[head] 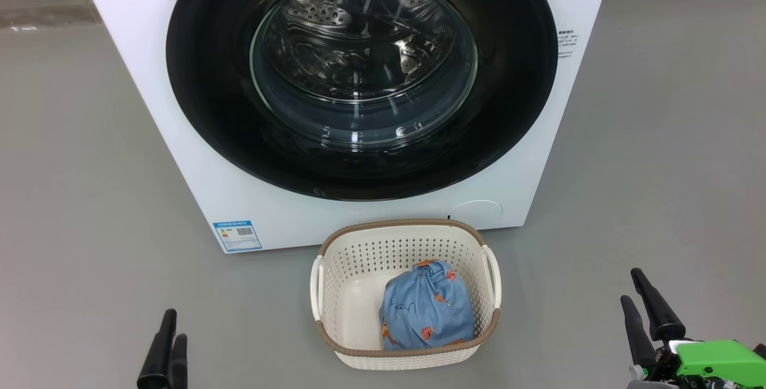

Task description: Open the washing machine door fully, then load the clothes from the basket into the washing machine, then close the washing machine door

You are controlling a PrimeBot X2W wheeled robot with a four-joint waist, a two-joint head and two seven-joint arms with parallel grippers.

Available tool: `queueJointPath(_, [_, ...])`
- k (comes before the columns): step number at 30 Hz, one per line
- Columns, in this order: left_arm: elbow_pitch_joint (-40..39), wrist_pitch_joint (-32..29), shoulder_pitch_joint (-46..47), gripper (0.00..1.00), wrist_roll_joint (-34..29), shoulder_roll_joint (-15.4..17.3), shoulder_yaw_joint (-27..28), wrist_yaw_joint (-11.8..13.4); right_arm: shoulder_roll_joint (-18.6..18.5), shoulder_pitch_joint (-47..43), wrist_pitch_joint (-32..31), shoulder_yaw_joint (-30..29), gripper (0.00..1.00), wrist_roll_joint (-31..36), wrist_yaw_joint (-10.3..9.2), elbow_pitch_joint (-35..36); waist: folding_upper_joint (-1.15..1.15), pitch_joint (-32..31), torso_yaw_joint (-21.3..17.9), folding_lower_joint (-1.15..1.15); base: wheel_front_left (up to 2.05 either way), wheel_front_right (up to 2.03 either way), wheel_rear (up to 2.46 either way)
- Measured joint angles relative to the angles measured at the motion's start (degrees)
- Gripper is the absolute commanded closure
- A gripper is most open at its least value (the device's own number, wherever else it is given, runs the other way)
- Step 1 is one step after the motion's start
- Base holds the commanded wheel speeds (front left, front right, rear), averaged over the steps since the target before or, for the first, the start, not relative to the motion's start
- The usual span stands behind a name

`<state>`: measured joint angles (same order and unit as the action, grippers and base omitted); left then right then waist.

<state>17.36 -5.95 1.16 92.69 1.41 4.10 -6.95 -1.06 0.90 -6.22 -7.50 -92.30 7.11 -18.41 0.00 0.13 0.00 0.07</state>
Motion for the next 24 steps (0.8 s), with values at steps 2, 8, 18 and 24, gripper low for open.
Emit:
queueJointPath(2, [-0.02,0.29,0.01,0.0,0.0,0.0,-0.16,0.0,0.0,0.0,0.01,0.0,0.0,0.01,0.0,0.14,0.0,-0.06,0.0,0.05,0.0,0.0,0.0])
queueJointPath(8, [-0.32,1.01,0.02,0.0,0.0,0.01,-0.54,0.0,-0.03,0.0,0.3,0.0,0.0,0.21,0.0,0.73,0.0,0.08,0.01,-0.05,0.0,0.0,0.0])
queueJointPath(18, [-0.99,2.2,0.07,0.0,-0.02,0.05,-1.57,0.0,-0.38,0.02,0.77,0.0,0.0,1.15,0.0,1.66,0.0,0.04,0.03,-0.06,0.0,0.0,0.0])
queueJointPath(24, [-1.16,3.85,0.3,0.0,-2.65,0.58,-2.38,0.0,-0.96,0.05,1.94,0.1,0.0,3.96,0.0,2.12,0.0,0.12,0.13,-0.06,0.0,0.0,0.0])
